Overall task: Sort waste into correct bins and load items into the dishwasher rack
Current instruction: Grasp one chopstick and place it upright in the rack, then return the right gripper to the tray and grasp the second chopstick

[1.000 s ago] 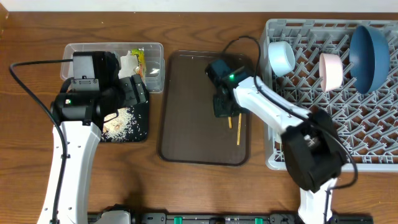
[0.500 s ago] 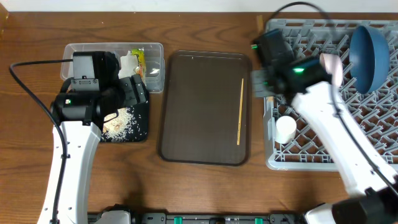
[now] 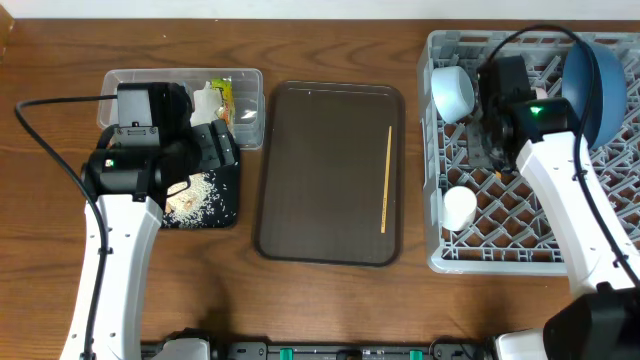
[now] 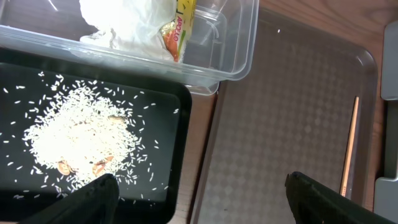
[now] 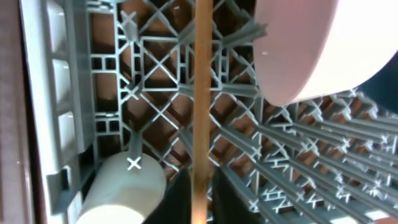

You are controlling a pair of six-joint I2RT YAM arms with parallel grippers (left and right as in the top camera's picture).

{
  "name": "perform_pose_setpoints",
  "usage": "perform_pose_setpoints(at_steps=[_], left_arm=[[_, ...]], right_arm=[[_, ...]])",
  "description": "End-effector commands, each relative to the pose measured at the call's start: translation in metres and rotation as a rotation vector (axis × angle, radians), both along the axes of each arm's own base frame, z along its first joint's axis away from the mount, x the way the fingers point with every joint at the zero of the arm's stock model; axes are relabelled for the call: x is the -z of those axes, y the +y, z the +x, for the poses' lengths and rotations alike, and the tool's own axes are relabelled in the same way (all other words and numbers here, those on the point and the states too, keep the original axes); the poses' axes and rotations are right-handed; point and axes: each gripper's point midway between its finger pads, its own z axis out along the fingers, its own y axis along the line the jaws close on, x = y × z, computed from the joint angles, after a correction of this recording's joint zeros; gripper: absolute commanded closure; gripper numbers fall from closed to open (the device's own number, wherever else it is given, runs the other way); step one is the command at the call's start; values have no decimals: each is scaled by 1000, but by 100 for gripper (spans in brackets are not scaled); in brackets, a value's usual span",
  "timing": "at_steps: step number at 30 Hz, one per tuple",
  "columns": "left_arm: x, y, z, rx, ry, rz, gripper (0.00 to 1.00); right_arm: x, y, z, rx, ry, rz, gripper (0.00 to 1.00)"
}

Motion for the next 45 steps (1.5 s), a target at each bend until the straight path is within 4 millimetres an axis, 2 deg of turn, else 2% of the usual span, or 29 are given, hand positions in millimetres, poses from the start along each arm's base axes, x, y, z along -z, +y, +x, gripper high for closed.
perform_pose_setpoints(at_steps=[1,3,6,9,12,14,18,19,21,24,27,33,37,42,45], left_arm=[[-5,3,3,-9,-11,12,12],[-5,3,3,-9,-11,12,12],[-5,3,3,-9,-11,12,12],[-5,3,3,-9,-11,12,12],[-5,3,3,-9,-11,12,12],[-5,3,3,-9,-11,12,12],[-5,3,3,-9,-11,12,12],[-5,3,3,-9,-11,12,12],[-5,3,3,-9,-11,12,12],[-5,3,3,-9,-11,12,12],[-5,3,3,-9,-11,12,12],[-5,3,3,-9,-11,12,12],[-5,3,3,-9,-11,12,12],[-5,3,3,-9,-11,12,12],[-5,3,3,-9,-11,12,11]], right_arm=[[1,3,4,-63,0,1,76],[1,3,6,-69,-8,0,65],[0,3,7,-68,-11,1,55],[0,4,8,-70,-17,2,55],[-3,17,11,-100,-28,50,55],[-9,40,13,-161,-42,132,55],[-31,99,20,-309,-103,303,56],[-35,115,21,-330,-122,341,58],[-39,144,21,-364,-146,398,67],[-36,180,20,-388,-164,421,69],[-17,196,22,-309,-153,379,69],[45,190,17,-93,-25,298,69],[82,187,12,-71,67,250,70],[117,182,3,-47,163,199,71],[131,178,-3,-40,210,173,73]])
